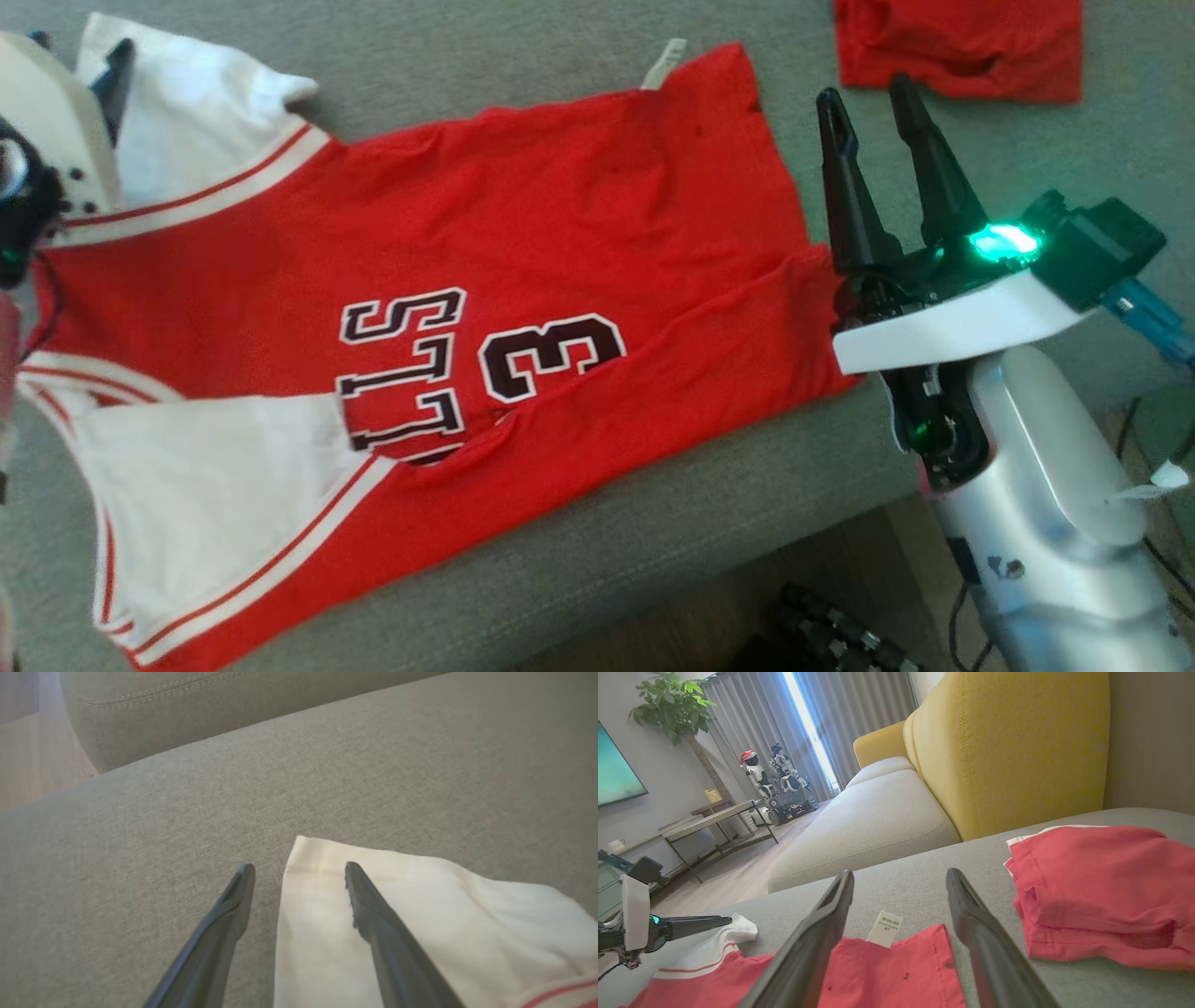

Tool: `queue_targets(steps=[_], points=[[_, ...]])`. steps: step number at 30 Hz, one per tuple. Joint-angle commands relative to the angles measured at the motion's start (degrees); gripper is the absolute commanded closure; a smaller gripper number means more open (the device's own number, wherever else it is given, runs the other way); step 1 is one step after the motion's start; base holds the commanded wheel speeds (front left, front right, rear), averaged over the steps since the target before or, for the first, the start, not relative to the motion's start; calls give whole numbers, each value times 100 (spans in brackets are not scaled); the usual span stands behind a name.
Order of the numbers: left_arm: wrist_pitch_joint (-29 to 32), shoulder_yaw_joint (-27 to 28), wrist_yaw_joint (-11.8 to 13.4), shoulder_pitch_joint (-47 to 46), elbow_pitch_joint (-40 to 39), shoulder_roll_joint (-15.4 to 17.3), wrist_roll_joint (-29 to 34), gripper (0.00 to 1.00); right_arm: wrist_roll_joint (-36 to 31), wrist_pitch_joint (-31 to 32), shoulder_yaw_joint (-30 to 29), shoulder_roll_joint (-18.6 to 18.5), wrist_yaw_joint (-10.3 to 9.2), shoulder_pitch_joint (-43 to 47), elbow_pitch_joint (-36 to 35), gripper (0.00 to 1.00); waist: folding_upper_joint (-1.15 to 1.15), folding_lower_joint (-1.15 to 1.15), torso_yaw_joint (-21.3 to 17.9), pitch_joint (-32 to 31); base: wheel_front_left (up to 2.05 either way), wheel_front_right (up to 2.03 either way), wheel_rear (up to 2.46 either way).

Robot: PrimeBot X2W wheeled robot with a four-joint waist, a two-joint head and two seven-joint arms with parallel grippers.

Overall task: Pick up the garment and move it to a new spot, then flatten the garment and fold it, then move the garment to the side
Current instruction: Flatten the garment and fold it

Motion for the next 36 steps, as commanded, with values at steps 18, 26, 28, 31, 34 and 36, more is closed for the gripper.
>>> queue_targets(steps=[18, 26, 28, 31, 34, 36], points=[[-72, -494, -5, -421, -62, 549, -708, 100, 57, -8, 89, -95, -4, -205, 292, 0, 0, -1, -2, -3, 0, 0, 0], [-1002, -636, -5, -112, -410, 298, -716, 100, -107, 1018, 122, -733, -4, -585, 611, 0, 0, -1, 686, -209, 0, 0, 0], [-1184, -653, -3, -37, -472, 251, -717, 100, -97, 1212, 180, -887, -4, -722, 678, 0, 0, -1, 830, -239, 0, 0, 0], [-1407, -693, 13, 65, -567, 162, -704, 100, 103, 1479, 277, -1084, -4, -916, 845, 0, 0, -1, 1006, -264, 0, 0, 0], [-1513, -751, 17, 152, -667, 71, -709, 100, 241, 1688, 390, -1301, -4, -1109, 1147, 0, 0, -1, 1138, -264, 0, 0, 0], [-1542, -788, 19, 194, -737, 34, -710, 100, 315, 1785, 508, -1414, -4, -1231, 1365, 0, 0, -1, 1201, -249, 0, 0, 0]])
